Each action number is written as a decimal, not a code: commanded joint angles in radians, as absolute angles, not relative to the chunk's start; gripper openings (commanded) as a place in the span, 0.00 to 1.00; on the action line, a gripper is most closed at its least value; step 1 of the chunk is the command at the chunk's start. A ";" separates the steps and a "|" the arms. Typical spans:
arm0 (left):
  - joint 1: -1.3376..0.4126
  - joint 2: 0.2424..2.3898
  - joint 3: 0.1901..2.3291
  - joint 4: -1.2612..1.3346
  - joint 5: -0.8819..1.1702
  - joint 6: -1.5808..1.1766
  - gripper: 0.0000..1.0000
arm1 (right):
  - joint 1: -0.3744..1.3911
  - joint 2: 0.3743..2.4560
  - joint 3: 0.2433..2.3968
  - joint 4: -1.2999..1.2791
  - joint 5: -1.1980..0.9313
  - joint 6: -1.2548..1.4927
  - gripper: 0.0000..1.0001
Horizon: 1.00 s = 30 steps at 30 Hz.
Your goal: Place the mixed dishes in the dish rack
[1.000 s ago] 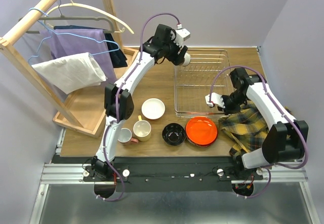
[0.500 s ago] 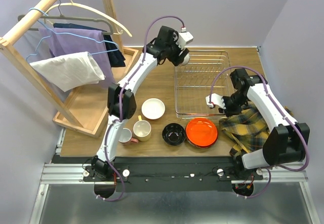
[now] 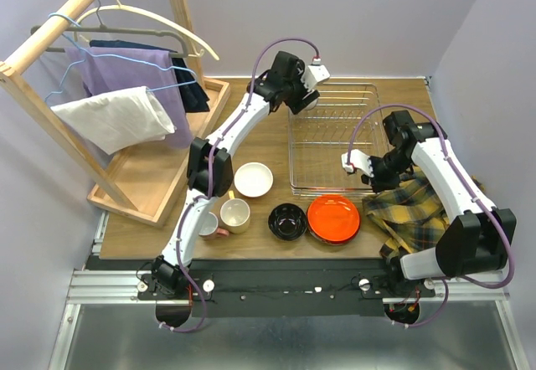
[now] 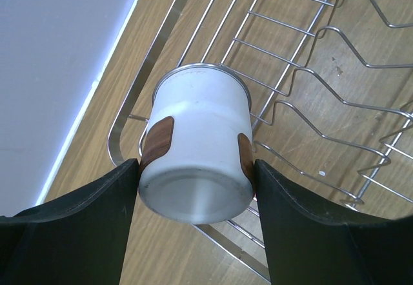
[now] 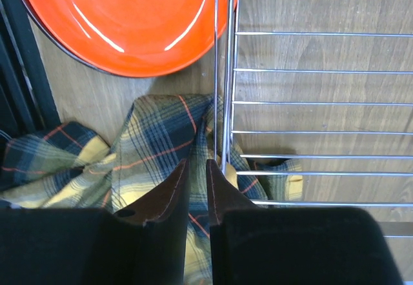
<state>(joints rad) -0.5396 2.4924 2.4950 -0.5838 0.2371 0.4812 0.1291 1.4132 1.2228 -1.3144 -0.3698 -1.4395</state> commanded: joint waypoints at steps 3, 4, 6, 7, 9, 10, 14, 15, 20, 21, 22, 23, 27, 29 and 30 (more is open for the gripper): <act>-0.554 2.539 2.530 -0.535 0.209 0.583 0.25 | 0.126 1.413 1.229 -1.295 -0.442 -1.362 0.24; -0.552 2.542 2.530 -0.532 0.209 0.594 0.28 | 0.127 1.417 1.233 -1.292 -0.445 -1.355 0.24; -0.555 2.546 2.530 -0.512 0.199 0.623 0.46 | 0.127 1.425 1.244 -1.279 -0.452 -1.330 0.24; -0.555 2.548 2.530 -0.505 0.198 0.632 0.52 | 0.126 1.427 1.244 -1.276 -0.454 -1.324 0.25; -0.557 2.553 2.530 -0.483 0.196 0.662 0.61 | 0.126 1.425 1.246 -1.270 -0.459 -1.307 0.25; -0.557 2.551 2.530 -0.477 0.193 0.672 0.63 | 0.126 1.425 1.246 -1.267 -0.460 -1.302 0.25; -0.563 2.537 2.516 -0.425 0.204 0.681 0.76 | 0.126 1.416 1.247 -1.256 -0.465 -1.264 0.28; -0.563 2.517 2.505 -0.411 0.213 0.681 0.81 | 0.126 1.417 1.247 -1.250 -0.465 -1.259 0.30; -0.572 2.450 2.422 -0.345 0.259 0.660 0.91 | 0.126 1.408 1.244 -1.224 -0.462 -1.230 0.35; -0.575 2.445 2.422 -0.344 0.262 0.654 0.93 | 0.126 1.408 1.244 -1.213 -0.465 -1.226 0.36; -0.575 2.438 2.422 -0.345 0.267 0.647 0.93 | 0.127 1.410 1.243 -1.212 -0.466 -1.221 0.36; -0.577 2.434 2.419 -0.350 0.270 0.641 0.94 | 0.126 1.417 1.250 -1.207 -0.468 -1.210 0.37; -0.578 2.401 2.373 -0.299 0.267 0.600 0.96 | 0.126 1.433 1.279 -1.195 -0.480 -1.172 0.39; -0.577 2.367 2.347 -0.252 0.270 0.572 0.96 | 0.127 1.434 1.288 -1.193 -0.485 -1.152 0.40; -0.578 2.355 2.345 -0.238 0.275 0.536 0.96 | 0.126 1.430 1.292 -1.186 -0.486 -1.146 0.40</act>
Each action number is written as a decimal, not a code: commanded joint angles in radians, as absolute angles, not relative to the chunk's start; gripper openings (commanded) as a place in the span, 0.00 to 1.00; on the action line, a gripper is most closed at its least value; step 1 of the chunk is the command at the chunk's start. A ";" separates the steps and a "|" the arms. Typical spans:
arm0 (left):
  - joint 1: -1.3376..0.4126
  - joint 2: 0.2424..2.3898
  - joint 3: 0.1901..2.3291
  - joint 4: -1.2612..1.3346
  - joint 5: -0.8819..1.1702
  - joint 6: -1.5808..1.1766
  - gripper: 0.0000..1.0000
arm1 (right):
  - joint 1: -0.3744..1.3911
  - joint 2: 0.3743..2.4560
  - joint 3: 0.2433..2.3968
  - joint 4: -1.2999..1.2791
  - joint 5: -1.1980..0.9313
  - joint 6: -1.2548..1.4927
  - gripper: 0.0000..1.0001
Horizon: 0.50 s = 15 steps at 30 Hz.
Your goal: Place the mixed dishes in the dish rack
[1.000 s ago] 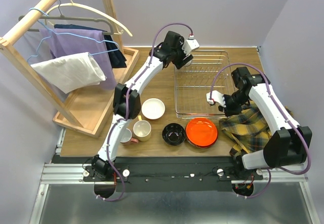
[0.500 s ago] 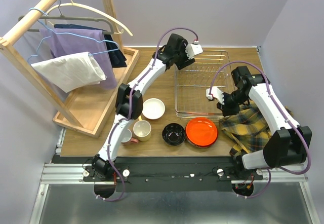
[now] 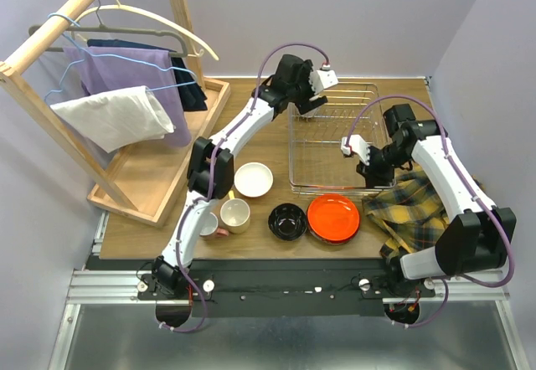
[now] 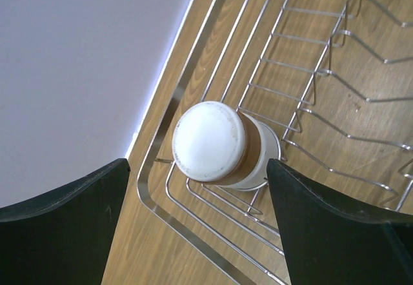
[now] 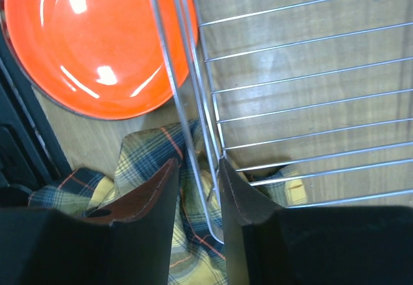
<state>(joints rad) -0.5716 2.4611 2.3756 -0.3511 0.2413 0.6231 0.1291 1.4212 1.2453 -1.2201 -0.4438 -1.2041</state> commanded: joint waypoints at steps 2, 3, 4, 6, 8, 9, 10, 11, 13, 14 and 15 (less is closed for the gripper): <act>-0.581 2.323 2.355 -0.216 0.279 0.506 0.97 | 0.127 1.424 1.289 -1.178 -0.491 -1.129 0.41; -0.583 2.310 2.358 -0.212 0.270 0.493 0.97 | 0.126 1.417 1.287 -1.174 -0.497 -1.123 0.42; -0.584 2.284 2.359 -0.212 0.267 0.465 0.97 | 0.127 1.414 1.285 -1.169 -0.500 -1.115 0.43; -0.586 2.251 2.352 -0.245 0.259 0.448 0.97 | 0.126 1.410 1.287 -1.152 -0.506 -1.086 0.45; -0.589 2.177 2.294 -0.309 0.250 0.436 0.97 | 0.126 1.402 1.285 -1.135 -0.515 -1.051 0.46; -0.588 2.143 2.260 -0.334 0.245 0.434 0.97 | 0.126 1.398 1.285 -1.117 -0.517 -1.037 0.48; -0.588 2.069 2.220 -0.362 0.241 0.434 0.97 | 0.127 1.391 1.287 -1.105 -0.520 -1.019 0.49; -0.588 2.025 2.126 -0.412 0.238 0.437 0.96 | 0.126 1.387 1.287 -1.089 -0.519 -0.973 0.50; -0.592 1.898 2.018 -0.465 0.238 0.446 0.94 | 0.124 1.379 1.281 -1.025 -0.512 -0.913 0.53; -0.594 1.855 1.908 -0.507 0.235 0.449 0.92 | 0.124 1.370 1.267 -0.994 -0.505 -0.872 0.55; -0.600 1.812 1.854 -0.529 0.230 0.456 0.89 | 0.126 1.364 1.256 -0.910 -0.491 -0.774 0.57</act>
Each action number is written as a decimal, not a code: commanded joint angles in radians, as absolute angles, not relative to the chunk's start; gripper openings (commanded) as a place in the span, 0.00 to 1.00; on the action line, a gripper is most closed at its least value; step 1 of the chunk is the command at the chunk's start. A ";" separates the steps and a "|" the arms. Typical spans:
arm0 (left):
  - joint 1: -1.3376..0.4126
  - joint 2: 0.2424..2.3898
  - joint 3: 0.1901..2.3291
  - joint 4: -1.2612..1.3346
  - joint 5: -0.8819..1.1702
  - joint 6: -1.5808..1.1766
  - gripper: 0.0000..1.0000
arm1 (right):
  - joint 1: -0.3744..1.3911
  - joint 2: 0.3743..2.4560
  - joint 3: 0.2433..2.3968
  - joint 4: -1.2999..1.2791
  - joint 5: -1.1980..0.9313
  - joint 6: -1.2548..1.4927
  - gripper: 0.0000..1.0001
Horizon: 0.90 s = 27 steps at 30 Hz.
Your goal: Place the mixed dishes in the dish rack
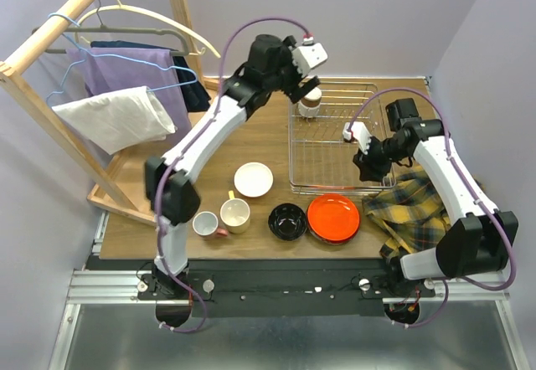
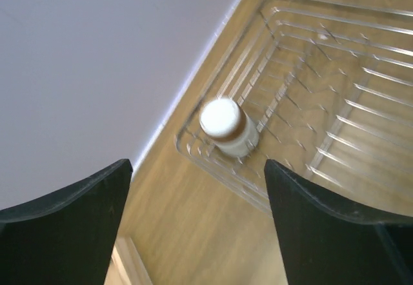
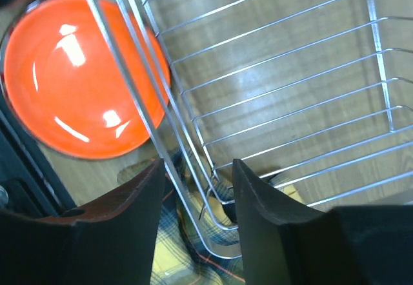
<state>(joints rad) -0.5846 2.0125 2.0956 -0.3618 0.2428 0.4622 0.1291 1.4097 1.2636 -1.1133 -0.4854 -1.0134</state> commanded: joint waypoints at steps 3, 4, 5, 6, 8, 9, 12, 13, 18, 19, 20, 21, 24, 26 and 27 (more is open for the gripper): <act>-0.624 1.646 1.662 -0.615 0.183 0.511 0.83 | 0.126 1.350 1.227 -0.765 -0.416 -0.587 0.60; -0.635 1.569 1.623 -0.642 0.173 0.524 0.82 | 0.124 1.348 1.223 -0.743 -0.390 -0.553 0.60; -0.635 1.531 1.565 -0.720 0.175 0.547 0.80 | 0.126 1.347 1.221 -0.724 -0.384 -0.526 0.60; -0.635 1.496 1.537 -0.765 0.172 0.572 0.75 | 0.126 1.345 1.218 -0.703 -0.382 -0.496 0.60; -0.635 1.401 1.476 -0.910 0.157 0.652 0.71 | 0.124 1.341 1.216 -0.686 -0.364 -0.474 0.60; -0.635 1.372 1.461 -0.955 0.128 0.666 0.67 | 0.124 1.341 1.219 -0.683 -0.357 -0.456 0.60; -0.623 1.287 1.422 -1.106 0.089 0.683 0.65 | 0.126 1.341 1.236 -0.683 -0.359 -0.387 0.60; -0.620 1.270 1.416 -1.141 0.080 0.683 0.65 | 0.126 1.345 1.252 -0.687 -0.368 -0.367 0.60; -0.566 1.321 1.442 -1.397 0.113 0.655 0.54 | 0.126 1.370 1.324 -0.768 -0.416 -0.298 0.60; -0.557 1.324 1.431 -1.414 0.124 0.652 0.54 | 0.126 1.384 1.345 -0.790 -0.408 -0.296 0.60; -0.551 1.321 1.415 -1.425 0.115 0.637 0.54 | 0.126 1.402 1.392 -0.805 -0.399 -0.290 0.60; -0.551 1.319 1.384 -1.427 0.114 0.614 0.55 | 0.126 1.405 1.408 -0.824 -0.393 -0.273 0.60; -0.551 1.287 1.303 -1.335 0.089 0.572 0.57 | 0.126 1.413 1.433 -0.831 -0.405 -0.279 0.60; -0.549 1.281 1.267 -1.270 0.049 0.535 0.58 | 0.126 1.425 1.437 -0.831 -0.400 -0.270 0.60; -0.549 1.290 1.258 -1.267 0.052 0.523 0.58 | 0.126 1.433 1.445 -0.831 -0.397 -0.253 0.60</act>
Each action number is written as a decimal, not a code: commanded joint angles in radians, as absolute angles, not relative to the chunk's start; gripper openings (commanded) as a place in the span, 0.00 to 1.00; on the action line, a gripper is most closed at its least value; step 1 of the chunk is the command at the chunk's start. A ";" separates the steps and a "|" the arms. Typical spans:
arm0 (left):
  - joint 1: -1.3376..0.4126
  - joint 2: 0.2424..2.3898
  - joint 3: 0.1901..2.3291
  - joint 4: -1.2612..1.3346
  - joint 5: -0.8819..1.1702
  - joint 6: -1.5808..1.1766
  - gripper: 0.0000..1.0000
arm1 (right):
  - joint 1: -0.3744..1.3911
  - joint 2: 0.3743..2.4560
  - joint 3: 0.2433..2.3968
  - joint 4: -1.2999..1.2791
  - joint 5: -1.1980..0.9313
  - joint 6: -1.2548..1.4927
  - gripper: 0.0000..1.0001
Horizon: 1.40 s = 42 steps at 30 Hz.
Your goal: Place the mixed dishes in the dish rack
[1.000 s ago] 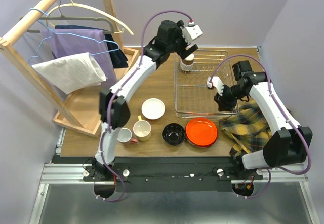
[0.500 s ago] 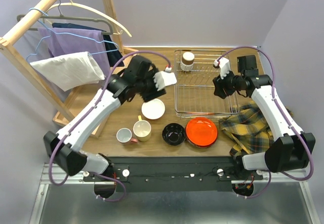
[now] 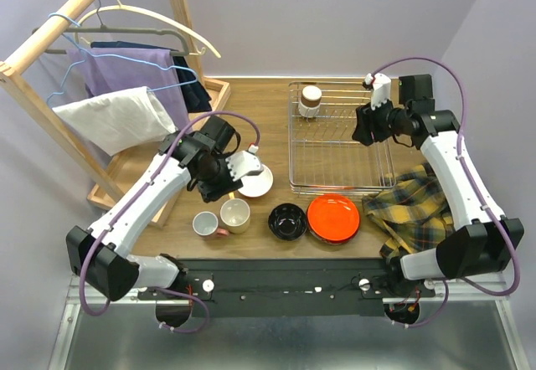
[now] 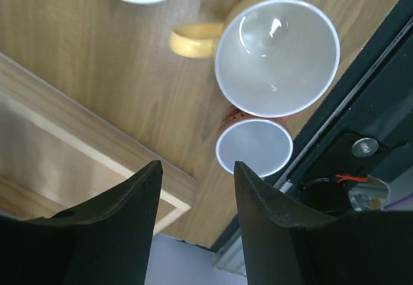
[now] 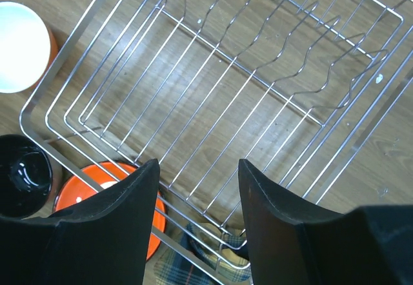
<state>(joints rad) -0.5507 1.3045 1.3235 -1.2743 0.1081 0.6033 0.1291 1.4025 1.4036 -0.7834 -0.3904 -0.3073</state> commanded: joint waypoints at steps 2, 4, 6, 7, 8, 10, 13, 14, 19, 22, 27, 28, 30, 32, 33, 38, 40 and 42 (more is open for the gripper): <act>-0.542 1.313 1.250 -1.246 0.075 0.476 0.58 | 0.126 1.431 1.450 -0.834 -0.400 -0.247 0.60; -0.531 1.301 1.227 -1.206 0.113 0.456 0.59 | 0.126 1.422 1.439 -0.830 -0.402 -0.245 0.61; -0.520 1.299 1.216 -1.164 0.120 0.437 0.60 | 0.126 1.420 1.431 -0.824 -0.399 -0.227 0.61; -0.515 1.308 1.218 -1.161 0.121 0.431 0.60 | 0.126 1.414 1.425 -0.821 -0.397 -0.219 0.63; -0.509 1.316 1.219 -1.154 0.127 0.416 0.61 | 0.126 1.407 1.414 -0.815 -0.397 -0.210 0.64; -0.500 1.341 1.230 -1.149 0.185 0.397 0.61 | 0.126 1.398 1.398 -0.799 -0.399 -0.192 0.69; -0.499 1.370 1.230 -1.140 0.256 0.353 0.61 | 0.126 1.388 1.374 -0.798 -0.397 -0.173 0.74; -0.499 1.374 1.229 -1.137 0.261 0.344 0.60 | 0.126 1.385 1.371 -0.796 -0.391 -0.164 0.75; -0.499 1.402 1.197 -1.127 0.285 0.336 0.58 | 0.126 1.393 1.384 -0.781 -0.376 -0.106 0.81; -0.499 1.423 1.193 -1.121 0.316 0.319 0.56 | 0.126 1.411 1.403 -0.772 -0.379 -0.084 0.81; -0.497 1.443 1.174 -1.118 0.301 0.327 0.52 | 0.126 1.440 1.437 -0.770 -0.377 -0.080 0.81; -0.499 1.447 1.167 -1.115 0.296 0.327 0.52 | 0.124 1.445 1.440 -0.769 -0.379 -0.080 0.81; -0.497 1.456 1.157 -1.105 0.290 0.319 0.50 | 0.124 1.457 1.448 -0.764 -0.382 -0.080 0.81; -0.499 1.466 1.154 -1.094 0.291 0.316 0.46 | 0.126 1.468 1.451 -0.761 -0.391 -0.080 0.81; -0.499 1.468 1.155 -1.094 0.291 0.314 0.42 | 0.124 1.470 1.451 -0.761 -0.396 -0.080 0.81; -0.499 1.482 1.169 -1.118 0.287 0.337 0.18 | 0.124 1.486 1.436 -0.752 -0.423 -0.077 0.80; -0.499 1.476 1.175 -1.123 0.285 0.351 0.07 | 0.126 1.500 1.433 -0.746 -0.431 -0.069 0.80; -0.499 1.474 1.196 -1.140 0.285 0.360 0.00 | 0.124 1.516 1.442 -0.744 -0.442 -0.061 0.80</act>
<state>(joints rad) -0.4976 1.4776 1.1633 -1.1046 0.2684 0.3351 0.1291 1.4834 1.4208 -0.7723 -0.3981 -0.0879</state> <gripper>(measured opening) 0.090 0.807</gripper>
